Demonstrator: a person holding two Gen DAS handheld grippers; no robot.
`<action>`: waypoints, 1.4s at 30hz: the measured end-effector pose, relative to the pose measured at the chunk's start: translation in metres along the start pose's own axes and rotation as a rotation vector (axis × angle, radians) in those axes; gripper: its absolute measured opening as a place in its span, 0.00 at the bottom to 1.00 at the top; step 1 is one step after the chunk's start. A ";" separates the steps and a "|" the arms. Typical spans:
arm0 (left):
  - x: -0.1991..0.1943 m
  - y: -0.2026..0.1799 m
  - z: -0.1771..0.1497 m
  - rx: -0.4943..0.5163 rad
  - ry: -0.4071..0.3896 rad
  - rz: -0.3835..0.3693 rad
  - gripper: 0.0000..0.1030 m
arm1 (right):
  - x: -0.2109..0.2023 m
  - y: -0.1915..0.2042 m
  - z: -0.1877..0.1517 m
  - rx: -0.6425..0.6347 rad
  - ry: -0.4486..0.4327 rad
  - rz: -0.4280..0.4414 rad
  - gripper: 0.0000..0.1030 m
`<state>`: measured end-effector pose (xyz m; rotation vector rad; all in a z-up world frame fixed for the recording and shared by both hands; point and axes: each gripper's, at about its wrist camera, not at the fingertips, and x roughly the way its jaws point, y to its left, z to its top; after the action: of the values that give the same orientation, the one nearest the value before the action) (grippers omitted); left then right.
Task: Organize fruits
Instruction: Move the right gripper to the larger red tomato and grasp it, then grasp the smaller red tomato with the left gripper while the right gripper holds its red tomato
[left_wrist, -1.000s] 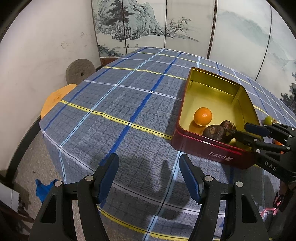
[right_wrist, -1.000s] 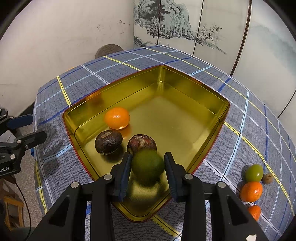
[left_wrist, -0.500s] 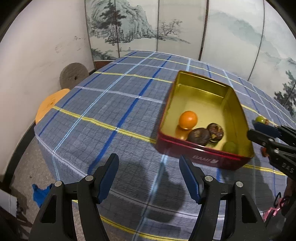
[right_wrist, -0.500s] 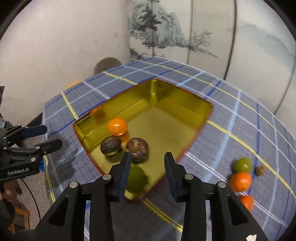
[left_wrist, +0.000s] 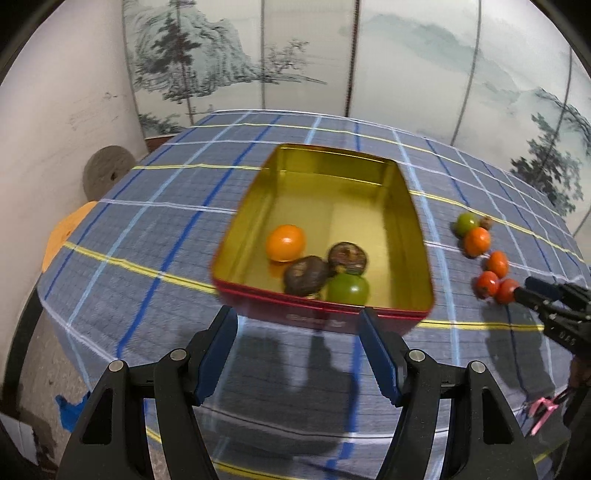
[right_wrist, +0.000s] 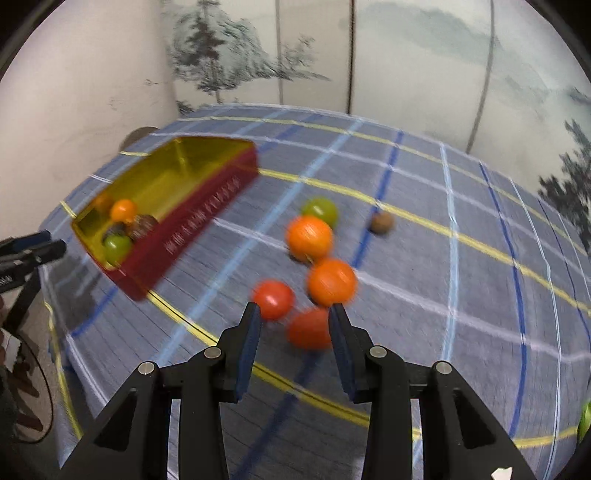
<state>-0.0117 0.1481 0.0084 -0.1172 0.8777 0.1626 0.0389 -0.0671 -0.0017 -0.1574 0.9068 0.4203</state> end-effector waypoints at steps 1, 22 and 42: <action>0.001 -0.006 0.000 0.009 0.006 -0.008 0.66 | 0.002 -0.004 -0.005 0.009 0.010 -0.001 0.35; 0.024 -0.088 0.024 0.158 0.046 -0.109 0.66 | 0.031 -0.012 -0.010 0.058 0.063 0.047 0.33; 0.048 -0.170 0.024 0.288 0.056 -0.240 0.66 | 0.027 -0.099 -0.004 0.204 -0.005 -0.149 0.31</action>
<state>0.0689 -0.0103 -0.0077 0.0428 0.9267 -0.1924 0.0917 -0.1501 -0.0296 -0.0369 0.9205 0.1884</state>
